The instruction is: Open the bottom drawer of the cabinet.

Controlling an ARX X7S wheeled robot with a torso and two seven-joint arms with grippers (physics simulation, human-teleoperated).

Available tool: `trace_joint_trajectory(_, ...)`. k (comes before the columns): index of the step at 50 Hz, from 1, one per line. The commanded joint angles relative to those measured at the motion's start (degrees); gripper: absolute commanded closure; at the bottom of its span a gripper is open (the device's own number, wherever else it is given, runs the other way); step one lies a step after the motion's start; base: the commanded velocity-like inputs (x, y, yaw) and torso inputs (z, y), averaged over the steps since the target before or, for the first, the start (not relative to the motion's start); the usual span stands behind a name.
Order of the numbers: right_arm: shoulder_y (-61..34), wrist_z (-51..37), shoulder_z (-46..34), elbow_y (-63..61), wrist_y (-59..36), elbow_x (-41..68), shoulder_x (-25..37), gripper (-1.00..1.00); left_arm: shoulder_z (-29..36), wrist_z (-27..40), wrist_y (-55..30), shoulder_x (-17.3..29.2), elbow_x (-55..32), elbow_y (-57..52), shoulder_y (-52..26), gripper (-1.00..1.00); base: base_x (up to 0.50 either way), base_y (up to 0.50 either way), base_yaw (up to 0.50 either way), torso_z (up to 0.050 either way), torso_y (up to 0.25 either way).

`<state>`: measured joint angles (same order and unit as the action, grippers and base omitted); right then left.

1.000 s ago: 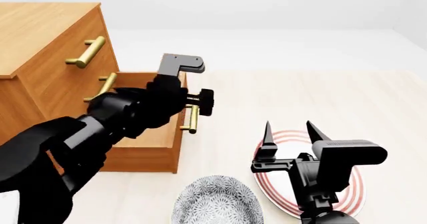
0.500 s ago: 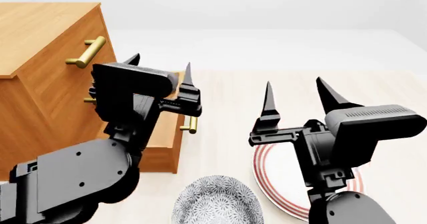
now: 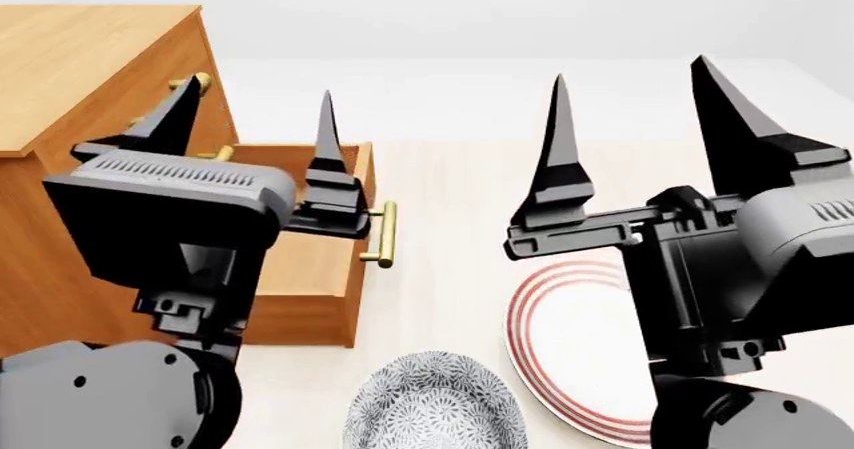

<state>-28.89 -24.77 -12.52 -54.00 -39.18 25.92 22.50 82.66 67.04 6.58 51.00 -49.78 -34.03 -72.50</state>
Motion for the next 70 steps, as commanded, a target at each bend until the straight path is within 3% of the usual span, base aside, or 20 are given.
trace_joint_trajectory(1,-4.3,-2.4,0.3,-3.1,-2.6,2.0,1.3,-1.0,-0.7,2.5,-1.5,1.6,2.3,-2.9,-1.1,-1.0,0.0,0.0,0.0,0.0,0.0)
trace_joint_trajectory(18,-7.2,-4.6,0.4,-4.5,-4.2,4.7,2.5,-1.0,-1.7,2.5,-2.7,1.6,1.4,-4.2,-2.5,-1.0,0.0,0.0,0.0,0.0,0.0)
trace_joint_trajectory(31,-16.6,-5.9,0.3,-4.8,-7.0,7.4,2.6,-1.0,-4.6,1.6,-5.4,1.1,-1.0,-6.3,-8.6,-1.0,0.0,0.0,0.0,0.0,0.0)
trace_joint_trajectory(46,-16.1,-8.6,-5.0,-5.8,3.3,5.8,7.9,-1.0,-4.5,3.1,-5.1,2.2,6.3,-9.5,-7.5,-1.0,0.0,0.0,0.0,0.0,0.0)
trace_joint_trajectory(70,-23.0,-15.6,-10.3,-4.3,7.1,11.5,14.0,-1.0,-6.1,2.1,-6.5,2.0,4.0,-10.1,-9.8,-1.0,0.0,0.0,0.0,0.0,0.0)
